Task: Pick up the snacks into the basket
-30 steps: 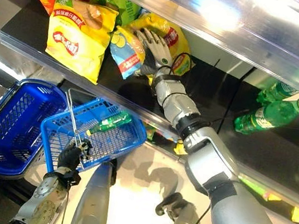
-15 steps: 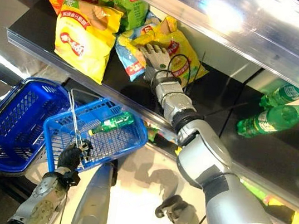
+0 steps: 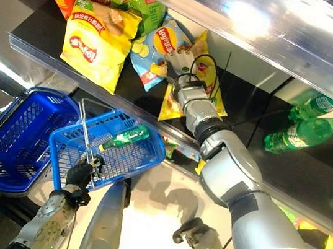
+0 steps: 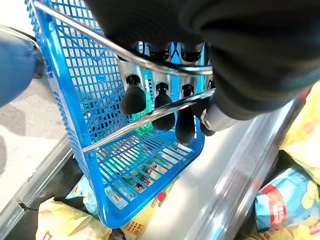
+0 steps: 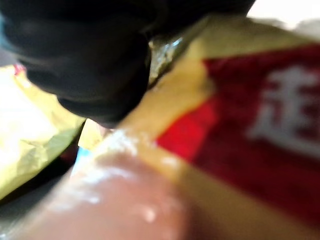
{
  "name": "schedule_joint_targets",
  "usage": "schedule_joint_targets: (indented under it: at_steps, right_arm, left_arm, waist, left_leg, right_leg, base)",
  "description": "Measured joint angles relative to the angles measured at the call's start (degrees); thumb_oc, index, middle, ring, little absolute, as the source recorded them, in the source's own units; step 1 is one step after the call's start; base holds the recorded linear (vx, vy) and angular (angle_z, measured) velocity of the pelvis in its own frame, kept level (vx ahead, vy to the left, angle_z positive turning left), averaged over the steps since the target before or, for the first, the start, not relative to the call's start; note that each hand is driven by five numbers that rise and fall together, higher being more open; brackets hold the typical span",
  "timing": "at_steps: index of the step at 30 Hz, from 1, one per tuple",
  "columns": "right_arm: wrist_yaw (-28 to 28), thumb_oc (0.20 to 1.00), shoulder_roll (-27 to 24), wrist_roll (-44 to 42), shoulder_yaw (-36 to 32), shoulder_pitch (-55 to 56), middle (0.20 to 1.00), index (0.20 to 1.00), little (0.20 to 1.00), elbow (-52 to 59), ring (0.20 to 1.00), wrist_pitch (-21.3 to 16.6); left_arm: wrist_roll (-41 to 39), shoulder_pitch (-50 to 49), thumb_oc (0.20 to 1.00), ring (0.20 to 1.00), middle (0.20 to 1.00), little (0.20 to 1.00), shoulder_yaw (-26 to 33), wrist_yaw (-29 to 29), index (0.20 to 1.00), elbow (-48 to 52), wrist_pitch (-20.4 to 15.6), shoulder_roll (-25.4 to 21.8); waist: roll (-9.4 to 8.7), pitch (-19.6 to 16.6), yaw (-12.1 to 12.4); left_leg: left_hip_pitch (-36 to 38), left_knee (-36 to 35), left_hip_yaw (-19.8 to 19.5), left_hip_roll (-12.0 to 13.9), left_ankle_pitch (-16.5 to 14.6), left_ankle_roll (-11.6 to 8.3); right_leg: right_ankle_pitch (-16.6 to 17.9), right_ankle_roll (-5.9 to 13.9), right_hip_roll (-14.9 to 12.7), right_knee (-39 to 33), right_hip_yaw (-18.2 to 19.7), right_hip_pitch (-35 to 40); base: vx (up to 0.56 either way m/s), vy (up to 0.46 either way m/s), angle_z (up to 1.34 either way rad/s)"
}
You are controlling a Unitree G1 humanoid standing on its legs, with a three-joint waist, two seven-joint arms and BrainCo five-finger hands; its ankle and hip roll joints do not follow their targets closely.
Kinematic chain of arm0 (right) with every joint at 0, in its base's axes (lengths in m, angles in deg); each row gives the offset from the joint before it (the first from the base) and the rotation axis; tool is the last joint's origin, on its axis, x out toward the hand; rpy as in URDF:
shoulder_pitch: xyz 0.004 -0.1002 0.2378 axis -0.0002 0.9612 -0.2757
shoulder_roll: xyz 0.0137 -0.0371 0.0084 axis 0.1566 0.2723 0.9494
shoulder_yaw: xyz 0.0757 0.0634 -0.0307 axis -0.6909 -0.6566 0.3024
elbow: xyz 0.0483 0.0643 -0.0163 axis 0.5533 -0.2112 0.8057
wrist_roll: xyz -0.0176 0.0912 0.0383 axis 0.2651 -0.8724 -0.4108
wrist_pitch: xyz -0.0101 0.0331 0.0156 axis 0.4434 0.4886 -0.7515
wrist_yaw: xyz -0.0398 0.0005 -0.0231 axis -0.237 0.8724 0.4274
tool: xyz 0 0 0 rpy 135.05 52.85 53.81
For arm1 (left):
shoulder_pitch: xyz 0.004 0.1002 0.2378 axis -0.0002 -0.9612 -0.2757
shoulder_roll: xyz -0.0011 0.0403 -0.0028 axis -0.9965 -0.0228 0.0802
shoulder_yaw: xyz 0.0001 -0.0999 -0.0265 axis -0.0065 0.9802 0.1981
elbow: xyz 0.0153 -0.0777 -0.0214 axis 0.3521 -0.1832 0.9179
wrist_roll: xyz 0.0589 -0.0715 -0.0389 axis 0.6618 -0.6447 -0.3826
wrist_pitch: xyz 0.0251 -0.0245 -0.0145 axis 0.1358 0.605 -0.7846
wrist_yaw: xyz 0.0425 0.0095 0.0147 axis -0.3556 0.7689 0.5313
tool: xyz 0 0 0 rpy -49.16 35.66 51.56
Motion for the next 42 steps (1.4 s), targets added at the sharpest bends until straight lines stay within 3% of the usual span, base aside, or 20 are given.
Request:
schedule_joint_targets:
  at_steps: [6, 10, 12, 18, 25, 30, 33, 38, 42]
  right_arm:
    - [-0.22, 0.2, -0.94, -0.23, -1.26, 3.22, 0.2, 0.2, 0.2, 6.92, 0.2, -0.11]
    - [0.04, 0.2, -3.8, -2.6, -6.15, 8.28, 0.2, 0.2, 0.2, 20.91, 0.2, -0.31]
    - [1.95, 0.2, -6.52, -3.59, -10.3, 13.82, 0.2, 0.2, 0.2, 34.31, 0.2, -1.52]
    - [4.56, 0.2, -9.18, -5.25, -15.77, 19.95, 0.2, 0.2, 0.2, 47.03, 0.2, -3.32]
    - [4.18, 0.2, -8.7, -8.76, -15.72, 27.03, 0.2, 0.2, 0.2, 57.58, 0.2, -7.48]
    - [0.94, 0.2, -4.89, -18.15, -14.26, 30.92, 0.2, 0.2, 0.2, 60.52, 0.2, -11.3]
    - [-0.76, 0.2, -3.54, -25.54, -13.44, 32.44, 0.2, 0.2, 0.2, 60.49, 0.2, -11.78]
    - [-2.32, 0.2, -0.67, -38.1, -13.15, 33.62, 0.2, 0.2, 0.2, 59.15, 0.2, -13.03]
    - [-2.33, 0.2, -0.34, -41.37, -13.18, 33.45, 0.2, 0.2, 0.2, 58.56, 0.2, -13.67]
  left_arm:
    - [-0.02, 0.12, 0.2, 0.2, 0.2, 0.2, -0.02, 0.08, 0.2, 0.0, 0.0, 0.02]
    - [-0.03, 0.15, 0.2, 0.2, 0.2, 0.2, -0.01, 0.56, 0.2, 0.37, 0.07, 0.26]
    - [-0.04, -0.26, 0.2, 0.2, 0.2, 0.2, 0.13, 1.25, 0.2, 0.38, 0.07, 0.4]
    - [-0.03, -0.58, 0.2, 0.2, 0.2, 0.2, 0.28, 1.73, 0.2, 0.38, 0.02, 0.95]
    - [-0.05, -1.18, 0.2, 0.2, 0.2, 0.2, 0.54, 2.2, 0.2, 0.38, 0.02, 1.57]
    - [-0.52, -2.46, 0.2, 0.2, 0.2, 0.2, 0.57, 2.19, 0.2, 1.44, 0.01, 1.58]
    - [-1.59, -4.01, 0.2, 0.2, 0.2, 0.2, 0.6, 2.2, 0.2, 4.46, 0.01, 1.49]
    - [-5.13, -5.5, 0.2, 0.2, 0.2, 0.2, 0.77, 2.19, 0.2, 9.69, -0.15, 1.26]
    - [-7.41, -5.55, 0.2, 0.2, 0.2, 0.2, 0.94, 2.16, 0.2, 11.71, -0.26, 0.84]
  waist:
    - [-0.01, 0.0, -0.26]
    - [-0.08, 0.13, -1.13]
    - [-0.14, 0.24, -1.56]
    - [-0.16, 0.24, -2.99]
    - [-0.18, 0.26, -2.87]
    - [-0.21, 0.31, -2.75]
    - [-0.23, 0.36, -2.45]
    - [-0.31, 0.99, -0.75]
    - [-0.41, 2.02, 1.44]
  left_leg:
    - [0.26, 0.08, 0.15, 0.07, 0.07, 0.0]
    - [1.17, -0.15, 0.38, 0.33, 0.03, 0.01]
    - [2.17, -0.35, 0.46, 0.3, 0.01, 0.01]
    - [3.79, -1.11, 1.09, 0.41, -0.15, 0.32]
    - [4.91, -1.97, 1.57, 0.22, 0.23, 0.02]
    - [5.92, -3.03, 1.61, 0.09, 0.41, -0.12]
    - [5.82, -3.35, 1.51, -0.1, 0.34, 0.2]
    - [5.76, -4.8, 0.96, -0.75, 1.55, -0.2]
    - [5.73, -5.69, -0.01, -1.44, 2.43, -0.31]
  right_leg:
    - [0.1, -0.05, 0.05, -0.01, 0.08, 0.11]
    - [0.16, 0.03, 0.16, -0.29, 0.17, 0.93]
    - [0.26, 0.08, 0.46, -0.73, 0.2, 1.88]
    - [0.3, -0.02, 0.55, -0.81, 0.77, 2.62]
    - [0.34, 0.03, 0.48, -1.24, 0.84, 3.24]
    - [0.33, 0.13, 0.6, -1.88, 0.68, 4.15]
    - [0.34, 0.16, 0.49, -1.93, 0.49, 4.15]
    - [0.29, 0.22, 0.31, -2.27, -0.39, 4.54]
    - [0.08, 0.3, -0.24, -2.42, -1.84, 5.43]
  base:
    - [-0.04, 0.006, -0.01]
    - [0.0, 0.0, 0.0]
    - [0.02, -0.011, -0.05]
    - [0.01, -0.01, -0.04]
    - [0.0, 0.0, 0.0]
    - [0.0, -0.004, 0.01]
    - [-0.01, -0.007, 0.04]
    - [-0.02, -0.02, 0.09]
    - [-0.01, -0.021, 0.17]
